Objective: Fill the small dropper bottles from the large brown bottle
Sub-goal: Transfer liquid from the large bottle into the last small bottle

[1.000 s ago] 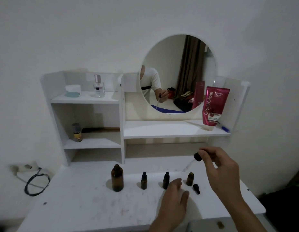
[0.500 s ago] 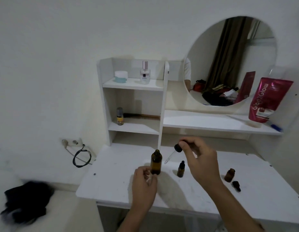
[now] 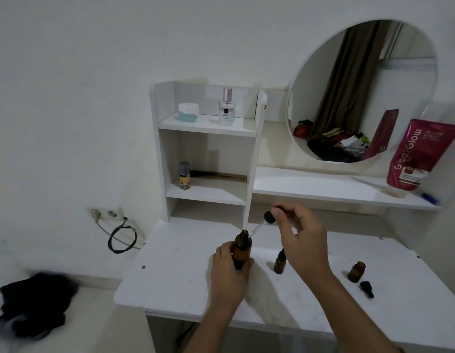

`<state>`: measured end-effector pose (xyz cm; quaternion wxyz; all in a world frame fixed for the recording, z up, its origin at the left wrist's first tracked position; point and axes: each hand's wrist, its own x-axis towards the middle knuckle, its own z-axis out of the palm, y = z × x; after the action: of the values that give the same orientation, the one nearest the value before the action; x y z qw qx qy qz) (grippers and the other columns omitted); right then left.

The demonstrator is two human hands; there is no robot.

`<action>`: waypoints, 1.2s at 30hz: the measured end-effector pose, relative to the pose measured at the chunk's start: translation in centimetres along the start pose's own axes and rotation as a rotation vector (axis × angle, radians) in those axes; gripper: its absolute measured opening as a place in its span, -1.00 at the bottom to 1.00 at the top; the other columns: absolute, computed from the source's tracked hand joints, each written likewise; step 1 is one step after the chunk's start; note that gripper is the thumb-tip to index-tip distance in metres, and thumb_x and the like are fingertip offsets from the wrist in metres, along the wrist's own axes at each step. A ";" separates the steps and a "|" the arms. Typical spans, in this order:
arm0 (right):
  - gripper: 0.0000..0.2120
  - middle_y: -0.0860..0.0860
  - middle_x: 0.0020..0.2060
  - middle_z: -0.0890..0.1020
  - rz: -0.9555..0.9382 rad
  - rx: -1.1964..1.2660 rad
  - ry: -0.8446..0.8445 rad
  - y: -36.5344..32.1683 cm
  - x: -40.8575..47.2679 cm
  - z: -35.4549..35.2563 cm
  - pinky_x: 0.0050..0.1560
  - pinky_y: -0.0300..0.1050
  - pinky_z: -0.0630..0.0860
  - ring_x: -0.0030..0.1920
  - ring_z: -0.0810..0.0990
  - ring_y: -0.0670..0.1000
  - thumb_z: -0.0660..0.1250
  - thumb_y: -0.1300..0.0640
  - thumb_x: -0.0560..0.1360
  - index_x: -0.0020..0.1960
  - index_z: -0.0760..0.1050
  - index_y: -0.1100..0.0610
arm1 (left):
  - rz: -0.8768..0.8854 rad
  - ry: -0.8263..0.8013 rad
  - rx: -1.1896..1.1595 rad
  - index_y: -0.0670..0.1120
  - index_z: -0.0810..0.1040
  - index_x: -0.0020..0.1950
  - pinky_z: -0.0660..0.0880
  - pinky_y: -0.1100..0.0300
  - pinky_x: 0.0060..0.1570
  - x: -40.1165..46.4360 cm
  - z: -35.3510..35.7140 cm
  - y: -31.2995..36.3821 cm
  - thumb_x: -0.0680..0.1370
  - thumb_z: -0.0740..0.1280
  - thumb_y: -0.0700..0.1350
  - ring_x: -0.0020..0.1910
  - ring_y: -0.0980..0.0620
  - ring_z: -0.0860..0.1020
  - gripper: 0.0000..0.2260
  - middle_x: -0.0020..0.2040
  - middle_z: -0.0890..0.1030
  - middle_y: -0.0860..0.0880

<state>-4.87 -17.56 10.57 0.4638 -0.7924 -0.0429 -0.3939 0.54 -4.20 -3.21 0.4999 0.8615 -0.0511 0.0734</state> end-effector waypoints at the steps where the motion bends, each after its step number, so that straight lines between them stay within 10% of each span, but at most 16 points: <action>1: -0.90 -0.07 -0.05 0.70 -0.011 -0.010 -0.007 0.0 0.1 0.3 0.08 -0.36 0.56 0.01 0.68 -0.12 0.40 0.18 0.59 0.08 0.64 0.03 | -0.003 0.004 0.000 0.07 0.42 0.35 0.40 0.28 0.16 -0.1 -0.1 0.0 0.53 0.46 0.08 0.18 0.11 0.46 -0.57 0.18 0.47 0.19; 36: -0.92 -0.03 -0.10 0.68 -0.267 -0.137 0.020 0.7 1.9 1.7 0.04 -0.32 0.56 -0.04 0.66 -0.11 0.41 0.28 0.57 0.05 0.65 0.20 | 0.004 0.007 0.042 0.07 0.41 0.34 0.48 0.20 0.23 -0.3 -0.3 0.2 0.55 0.44 0.09 0.18 0.10 0.45 -0.58 0.20 0.50 0.15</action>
<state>-2.23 -17.19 10.86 0.3526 -0.8056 -0.1162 -0.4617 0.23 -4.02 -2.93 0.4817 0.8714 -0.0494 0.0785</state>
